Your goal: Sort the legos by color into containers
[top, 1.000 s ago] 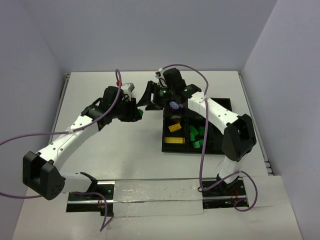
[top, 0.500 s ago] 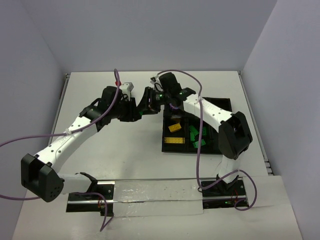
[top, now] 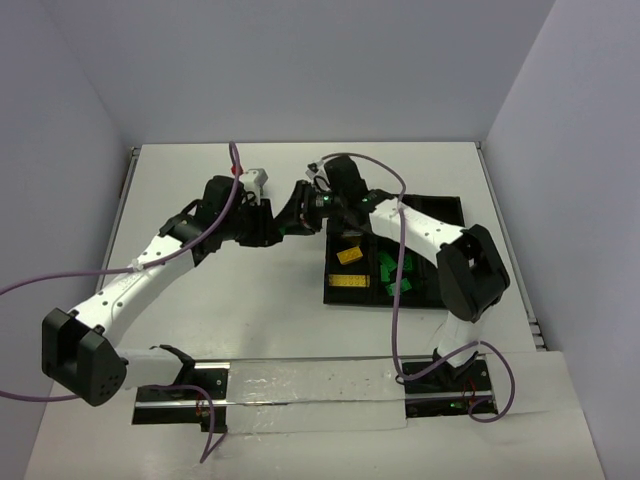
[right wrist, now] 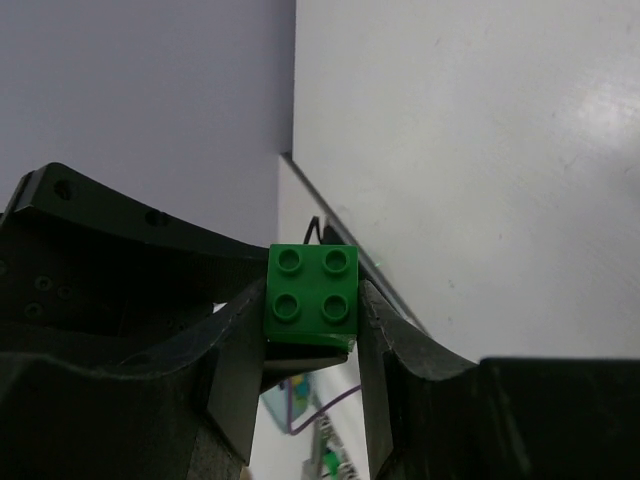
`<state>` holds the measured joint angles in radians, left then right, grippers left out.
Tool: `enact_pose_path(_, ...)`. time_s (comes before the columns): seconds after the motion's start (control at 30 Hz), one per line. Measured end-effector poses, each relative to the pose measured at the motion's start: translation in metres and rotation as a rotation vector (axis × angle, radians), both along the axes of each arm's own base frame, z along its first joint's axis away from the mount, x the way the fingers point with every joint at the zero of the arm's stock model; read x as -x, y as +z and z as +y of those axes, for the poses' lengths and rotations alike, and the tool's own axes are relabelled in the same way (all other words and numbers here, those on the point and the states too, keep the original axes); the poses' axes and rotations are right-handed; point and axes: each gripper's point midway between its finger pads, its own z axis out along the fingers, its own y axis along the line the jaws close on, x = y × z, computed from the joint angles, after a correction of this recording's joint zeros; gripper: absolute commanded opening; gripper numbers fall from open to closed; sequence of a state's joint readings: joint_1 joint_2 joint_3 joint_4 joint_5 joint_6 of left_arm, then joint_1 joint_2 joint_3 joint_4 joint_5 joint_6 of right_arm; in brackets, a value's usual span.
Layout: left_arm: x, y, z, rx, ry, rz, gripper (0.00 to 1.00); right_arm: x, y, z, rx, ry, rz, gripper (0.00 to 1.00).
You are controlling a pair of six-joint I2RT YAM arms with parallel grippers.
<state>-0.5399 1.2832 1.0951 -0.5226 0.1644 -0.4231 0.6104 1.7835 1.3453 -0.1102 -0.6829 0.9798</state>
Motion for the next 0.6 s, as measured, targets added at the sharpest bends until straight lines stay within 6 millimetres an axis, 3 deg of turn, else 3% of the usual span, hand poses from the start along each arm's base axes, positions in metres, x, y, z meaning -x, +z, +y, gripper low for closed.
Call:
enact_pose_path(0.1,0.004,-0.003,0.0,0.004,-0.012,0.009,0.0,-0.004,-0.003,-0.01,-0.06,-0.055,0.045,0.0)
enact_pose_path(0.27,0.004,-0.001,0.006,0.011,0.004,-0.001,0.0,-0.035,-0.004,-0.036,-0.1,-0.183,0.081,0.0)
enact_pose_path(0.4,0.007,-0.002,0.007,0.013,0.002,0.002,0.0,-0.049,0.003,-0.042,-0.092,-0.22,0.037,0.0)
enact_pose_path(0.5,0.008,-0.004,0.008,0.009,0.003,0.007,0.0,-0.058,0.005,-0.049,-0.02,-0.258,-0.034,0.0)
enact_pose_path(0.6,0.007,-0.004,0.008,0.007,0.005,0.007,0.0,-0.067,0.011,-0.076,0.116,-0.342,-0.143,0.0)
